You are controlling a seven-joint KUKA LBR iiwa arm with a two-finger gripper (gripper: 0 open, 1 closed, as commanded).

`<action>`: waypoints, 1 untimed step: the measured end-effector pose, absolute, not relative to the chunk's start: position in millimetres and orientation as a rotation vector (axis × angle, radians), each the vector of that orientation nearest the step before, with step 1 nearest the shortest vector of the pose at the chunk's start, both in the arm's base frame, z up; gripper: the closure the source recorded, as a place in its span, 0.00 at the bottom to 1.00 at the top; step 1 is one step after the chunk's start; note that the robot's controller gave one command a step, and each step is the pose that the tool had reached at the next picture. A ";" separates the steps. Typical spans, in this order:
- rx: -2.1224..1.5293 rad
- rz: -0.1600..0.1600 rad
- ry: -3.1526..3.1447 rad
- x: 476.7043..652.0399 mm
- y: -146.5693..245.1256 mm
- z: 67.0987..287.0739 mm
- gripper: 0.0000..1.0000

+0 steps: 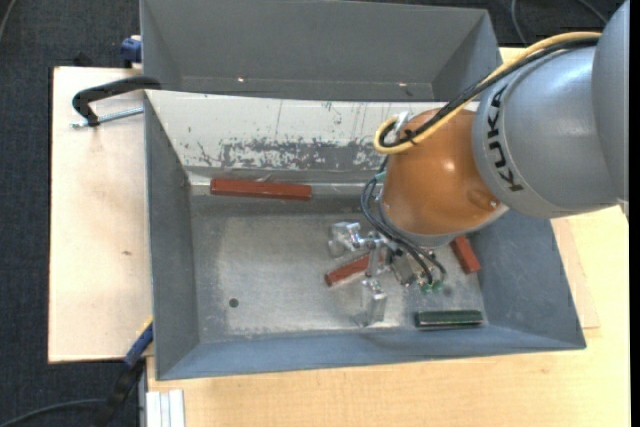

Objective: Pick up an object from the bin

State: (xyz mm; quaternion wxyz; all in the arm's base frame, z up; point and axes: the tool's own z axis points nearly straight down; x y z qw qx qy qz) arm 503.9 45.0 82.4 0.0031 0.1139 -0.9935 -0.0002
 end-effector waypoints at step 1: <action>0.357 -0.002 -3.122 505.8 46.0 86.0 1.00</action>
Offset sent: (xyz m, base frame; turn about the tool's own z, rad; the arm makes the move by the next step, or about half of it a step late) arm 0.0000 0.0000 0.0000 0.0000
